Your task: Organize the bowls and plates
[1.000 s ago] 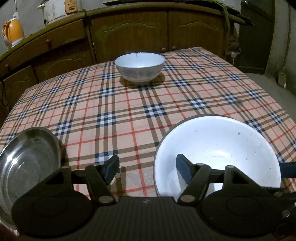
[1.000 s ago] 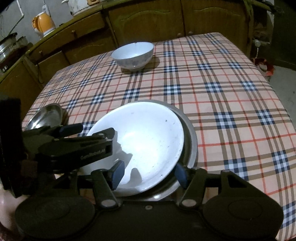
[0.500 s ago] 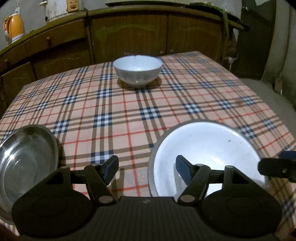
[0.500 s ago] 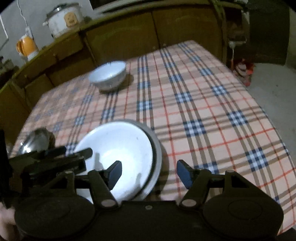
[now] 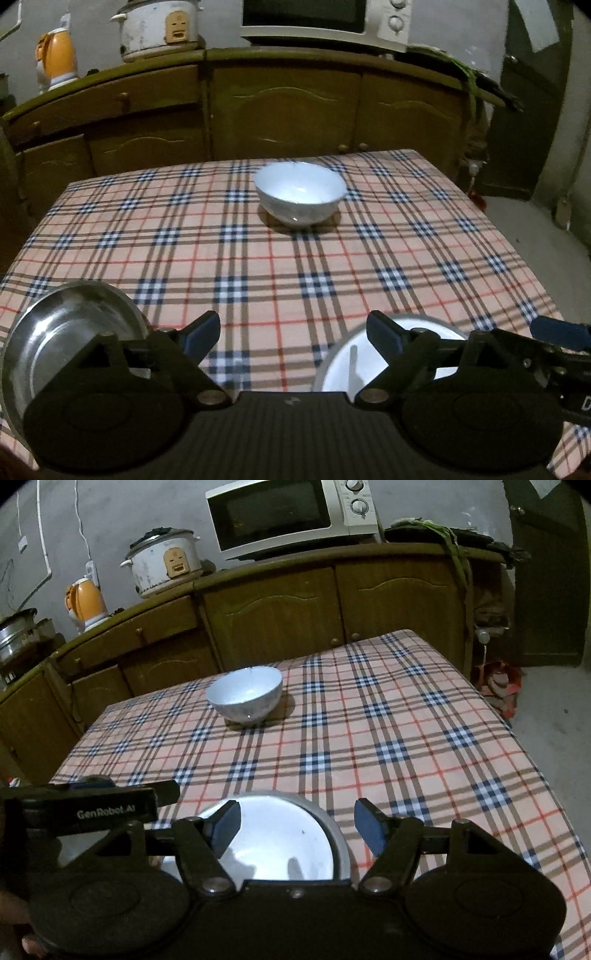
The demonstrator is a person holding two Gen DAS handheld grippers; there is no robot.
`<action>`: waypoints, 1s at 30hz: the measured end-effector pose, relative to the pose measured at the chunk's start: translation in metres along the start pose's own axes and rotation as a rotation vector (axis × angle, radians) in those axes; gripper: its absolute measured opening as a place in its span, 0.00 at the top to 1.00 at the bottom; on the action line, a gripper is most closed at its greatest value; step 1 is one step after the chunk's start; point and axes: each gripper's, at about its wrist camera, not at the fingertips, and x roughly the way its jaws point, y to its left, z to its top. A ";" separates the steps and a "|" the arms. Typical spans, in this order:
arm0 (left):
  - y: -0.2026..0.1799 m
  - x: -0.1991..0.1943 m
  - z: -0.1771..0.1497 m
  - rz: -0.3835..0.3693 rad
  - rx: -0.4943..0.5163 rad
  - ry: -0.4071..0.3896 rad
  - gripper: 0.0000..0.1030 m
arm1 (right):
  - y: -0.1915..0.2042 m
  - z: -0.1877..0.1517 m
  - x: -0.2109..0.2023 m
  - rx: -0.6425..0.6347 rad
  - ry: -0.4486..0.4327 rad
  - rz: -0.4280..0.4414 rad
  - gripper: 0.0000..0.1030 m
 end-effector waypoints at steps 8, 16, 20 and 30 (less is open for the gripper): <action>0.011 0.003 0.022 0.045 -0.021 -0.006 0.13 | 0.007 0.024 0.009 -0.035 -0.020 0.002 0.21; 0.013 0.009 0.042 0.069 -0.008 -0.017 0.11 | 0.011 0.047 0.028 -0.058 -0.015 -0.006 0.21; 0.015 0.018 0.051 0.084 -0.010 -0.013 0.11 | 0.011 0.057 0.040 -0.074 -0.024 -0.025 0.21; 0.026 0.052 0.074 0.113 -0.034 -0.014 0.02 | 0.006 0.081 0.081 -0.032 -0.081 -0.024 0.21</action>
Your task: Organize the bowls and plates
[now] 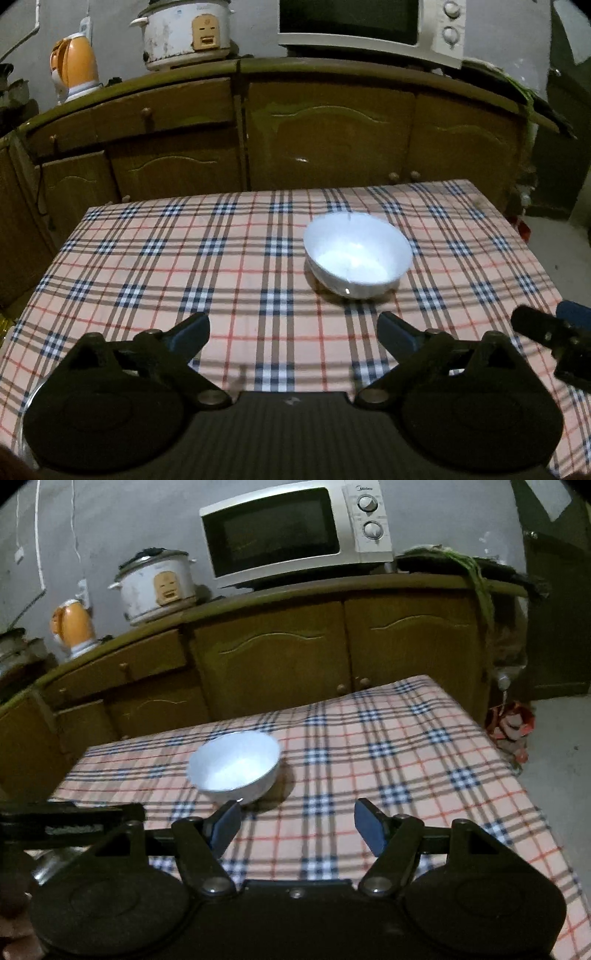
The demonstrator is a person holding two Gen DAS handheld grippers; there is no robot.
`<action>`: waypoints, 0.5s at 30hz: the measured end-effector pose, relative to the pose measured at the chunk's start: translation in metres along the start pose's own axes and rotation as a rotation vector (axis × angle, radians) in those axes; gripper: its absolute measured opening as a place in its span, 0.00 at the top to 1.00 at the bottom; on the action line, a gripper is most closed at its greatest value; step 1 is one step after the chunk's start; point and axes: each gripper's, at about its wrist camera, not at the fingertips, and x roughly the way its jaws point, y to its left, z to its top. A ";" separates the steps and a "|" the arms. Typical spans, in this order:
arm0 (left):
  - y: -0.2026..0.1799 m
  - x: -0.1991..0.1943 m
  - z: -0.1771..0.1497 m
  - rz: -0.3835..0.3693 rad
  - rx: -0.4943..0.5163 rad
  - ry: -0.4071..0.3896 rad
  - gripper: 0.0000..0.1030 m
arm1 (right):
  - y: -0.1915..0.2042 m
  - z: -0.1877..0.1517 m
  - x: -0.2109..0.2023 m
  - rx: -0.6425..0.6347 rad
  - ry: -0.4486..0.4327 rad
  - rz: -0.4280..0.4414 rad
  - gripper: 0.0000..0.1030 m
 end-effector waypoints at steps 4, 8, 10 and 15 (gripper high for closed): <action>0.002 0.016 0.013 0.033 -0.002 -0.018 0.00 | 0.006 0.011 0.026 -0.099 0.039 -0.062 0.21; 0.001 0.037 0.027 0.046 0.018 -0.003 0.00 | 0.008 0.023 0.053 -0.104 0.073 -0.044 0.21; 0.002 0.047 0.033 0.059 0.018 -0.007 0.00 | 0.010 0.030 0.068 -0.112 0.084 -0.029 0.21; 0.009 0.081 0.046 0.059 -0.020 0.023 0.00 | 0.014 0.043 0.106 -0.097 0.137 0.020 0.21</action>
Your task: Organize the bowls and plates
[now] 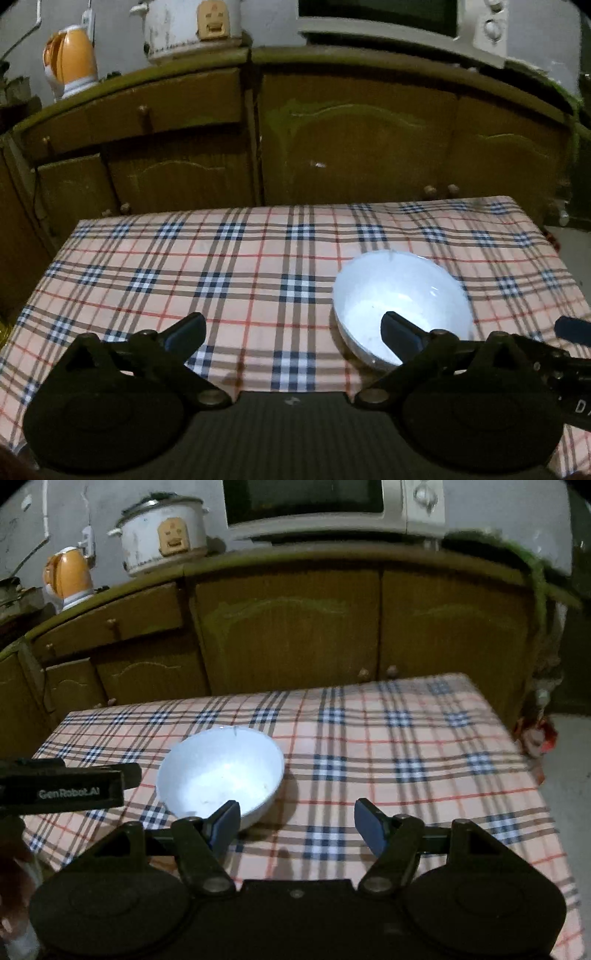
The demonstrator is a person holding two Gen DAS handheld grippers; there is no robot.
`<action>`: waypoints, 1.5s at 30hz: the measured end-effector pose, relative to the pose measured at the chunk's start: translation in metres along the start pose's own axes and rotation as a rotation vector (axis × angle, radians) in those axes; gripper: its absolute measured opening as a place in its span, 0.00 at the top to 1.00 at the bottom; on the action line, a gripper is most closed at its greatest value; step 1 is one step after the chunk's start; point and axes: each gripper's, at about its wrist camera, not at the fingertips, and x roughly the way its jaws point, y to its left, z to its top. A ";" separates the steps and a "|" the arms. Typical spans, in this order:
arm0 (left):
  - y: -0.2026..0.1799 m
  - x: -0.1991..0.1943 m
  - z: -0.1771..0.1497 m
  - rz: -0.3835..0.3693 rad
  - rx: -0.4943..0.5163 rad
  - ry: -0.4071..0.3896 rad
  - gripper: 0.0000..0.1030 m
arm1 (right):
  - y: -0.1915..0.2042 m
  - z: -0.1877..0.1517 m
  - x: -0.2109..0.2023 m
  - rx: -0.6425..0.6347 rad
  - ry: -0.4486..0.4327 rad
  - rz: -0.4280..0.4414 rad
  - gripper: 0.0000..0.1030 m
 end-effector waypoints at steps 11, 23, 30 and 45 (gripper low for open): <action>-0.006 0.064 0.005 -0.022 0.028 0.116 0.00 | 0.002 0.013 0.076 0.051 0.084 -0.002 0.21; -0.004 0.089 0.011 -0.093 0.050 0.128 0.21 | -0.005 0.013 0.124 0.138 0.128 0.031 0.34; -0.008 0.085 0.009 -0.217 0.063 0.122 0.60 | -0.004 0.016 0.129 0.198 0.125 0.157 0.76; 0.017 0.073 0.002 -0.337 0.011 0.146 0.81 | -0.019 -0.002 0.115 0.284 0.125 0.212 0.84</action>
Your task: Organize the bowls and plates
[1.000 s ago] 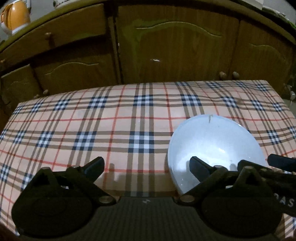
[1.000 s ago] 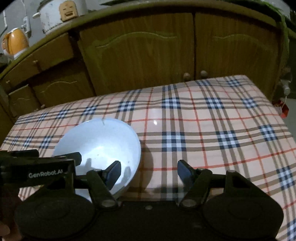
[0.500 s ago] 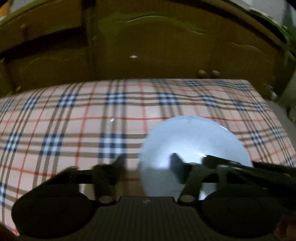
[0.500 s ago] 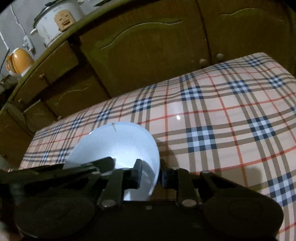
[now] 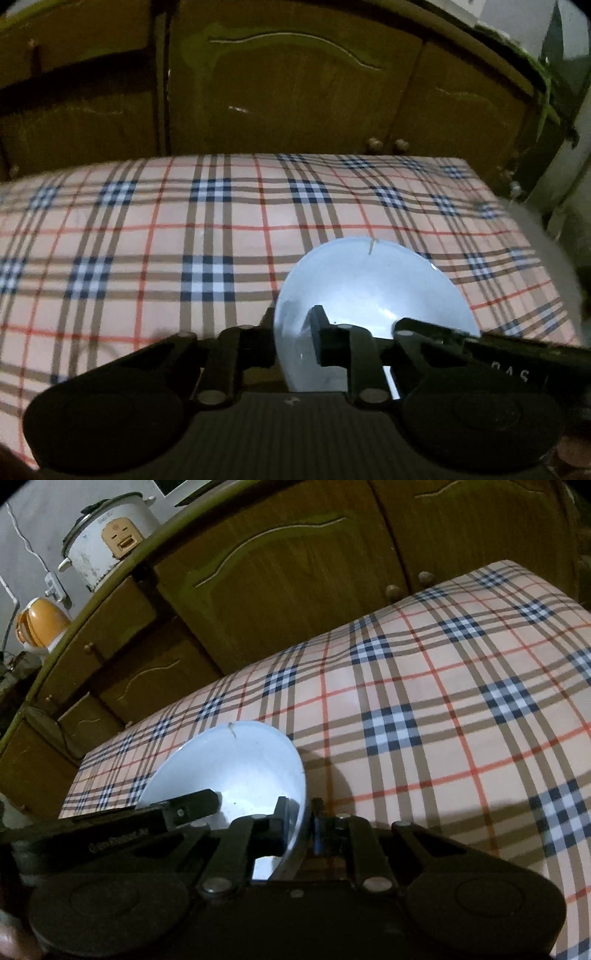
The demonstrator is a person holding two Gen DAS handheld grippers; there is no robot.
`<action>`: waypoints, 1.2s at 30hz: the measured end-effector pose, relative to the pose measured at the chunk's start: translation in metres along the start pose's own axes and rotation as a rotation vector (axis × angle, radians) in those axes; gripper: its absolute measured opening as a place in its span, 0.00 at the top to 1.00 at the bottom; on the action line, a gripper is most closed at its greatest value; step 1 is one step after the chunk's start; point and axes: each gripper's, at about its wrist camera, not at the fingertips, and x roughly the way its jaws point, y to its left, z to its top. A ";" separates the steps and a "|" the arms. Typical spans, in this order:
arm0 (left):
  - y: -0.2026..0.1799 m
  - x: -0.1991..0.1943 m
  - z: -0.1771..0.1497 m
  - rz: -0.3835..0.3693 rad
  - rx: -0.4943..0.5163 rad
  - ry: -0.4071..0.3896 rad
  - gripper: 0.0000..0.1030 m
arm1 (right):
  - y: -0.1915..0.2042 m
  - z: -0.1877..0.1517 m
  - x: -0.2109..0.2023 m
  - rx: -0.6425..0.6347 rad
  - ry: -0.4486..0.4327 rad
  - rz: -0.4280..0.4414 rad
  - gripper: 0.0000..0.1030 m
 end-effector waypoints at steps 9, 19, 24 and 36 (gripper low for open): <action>-0.001 -0.020 -0.023 -0.047 0.017 0.005 0.86 | -0.008 -0.014 -0.020 0.014 -0.002 0.003 0.85; -0.024 -0.035 -0.028 -0.062 0.019 -0.014 0.87 | -0.011 -0.028 -0.057 0.031 -0.025 -0.004 0.84; -0.040 -0.055 -0.030 -0.054 0.049 -0.048 0.87 | -0.010 -0.027 -0.083 0.041 -0.057 -0.001 0.84; -0.088 -0.096 -0.031 -0.065 0.121 -0.112 0.87 | -0.014 -0.025 -0.155 0.053 -0.146 -0.013 0.84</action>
